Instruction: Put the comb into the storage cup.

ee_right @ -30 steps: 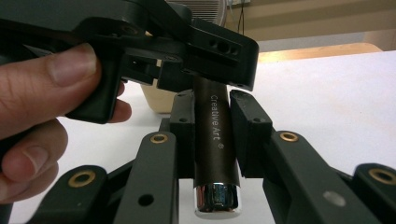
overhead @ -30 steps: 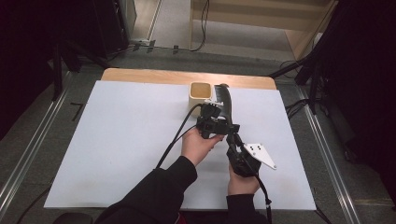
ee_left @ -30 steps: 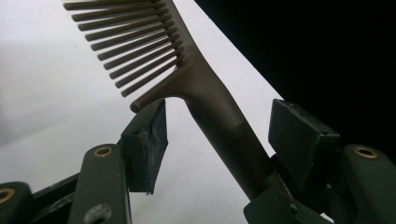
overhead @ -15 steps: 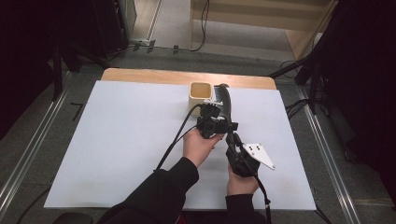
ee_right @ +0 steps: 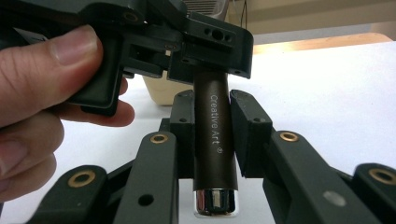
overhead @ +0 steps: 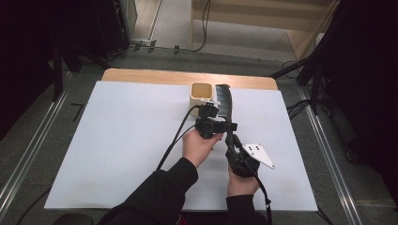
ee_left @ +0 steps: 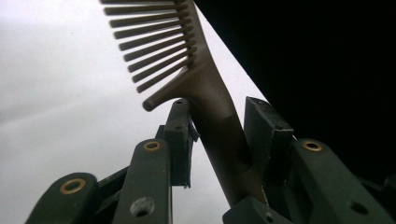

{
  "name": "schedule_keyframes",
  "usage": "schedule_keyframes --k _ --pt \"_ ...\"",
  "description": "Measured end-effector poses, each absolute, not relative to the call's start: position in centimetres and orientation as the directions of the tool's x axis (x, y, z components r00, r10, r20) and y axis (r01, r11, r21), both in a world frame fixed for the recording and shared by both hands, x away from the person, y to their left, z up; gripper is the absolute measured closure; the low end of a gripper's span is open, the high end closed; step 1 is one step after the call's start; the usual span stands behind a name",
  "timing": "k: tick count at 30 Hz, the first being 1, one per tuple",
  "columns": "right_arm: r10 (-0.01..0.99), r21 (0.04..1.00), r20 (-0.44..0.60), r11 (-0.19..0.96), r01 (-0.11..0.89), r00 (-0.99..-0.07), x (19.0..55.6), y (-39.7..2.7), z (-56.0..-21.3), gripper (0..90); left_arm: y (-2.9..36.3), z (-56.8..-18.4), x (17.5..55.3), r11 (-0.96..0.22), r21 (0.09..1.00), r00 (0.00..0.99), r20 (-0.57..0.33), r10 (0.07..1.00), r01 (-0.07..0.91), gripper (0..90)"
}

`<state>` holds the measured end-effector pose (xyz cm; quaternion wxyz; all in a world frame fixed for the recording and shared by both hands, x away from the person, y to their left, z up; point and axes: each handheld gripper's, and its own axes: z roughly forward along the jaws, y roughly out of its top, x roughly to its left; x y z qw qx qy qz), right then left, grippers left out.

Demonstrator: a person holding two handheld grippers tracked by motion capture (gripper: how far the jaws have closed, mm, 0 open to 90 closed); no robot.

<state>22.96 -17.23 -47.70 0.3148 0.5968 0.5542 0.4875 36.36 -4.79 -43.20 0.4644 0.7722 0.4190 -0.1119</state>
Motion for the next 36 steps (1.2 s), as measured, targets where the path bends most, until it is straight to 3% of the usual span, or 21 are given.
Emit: schedule_keyframes --k 29,32,36 --pt "0.964 0.908 0.216 -0.140 0.396 -0.154 23.5 -17.4 -47.9 67.5 -4.0 -43.0 36.8 -0.210 0.584 0.601 -0.631 0.491 0.785 72.9" --pt "0.960 0.903 0.212 -0.121 0.412 -0.181 23.7 -17.5 -47.9 63.9 -3.9 -43.0 36.8 -0.213 0.582 0.601 -0.630 0.492 0.785 72.9" --pt "0.939 0.886 0.247 -0.120 0.447 -0.238 24.2 -17.8 -48.1 52.5 -3.9 -43.0 36.8 -0.221 0.592 0.609 -0.605 0.512 0.775 72.9"
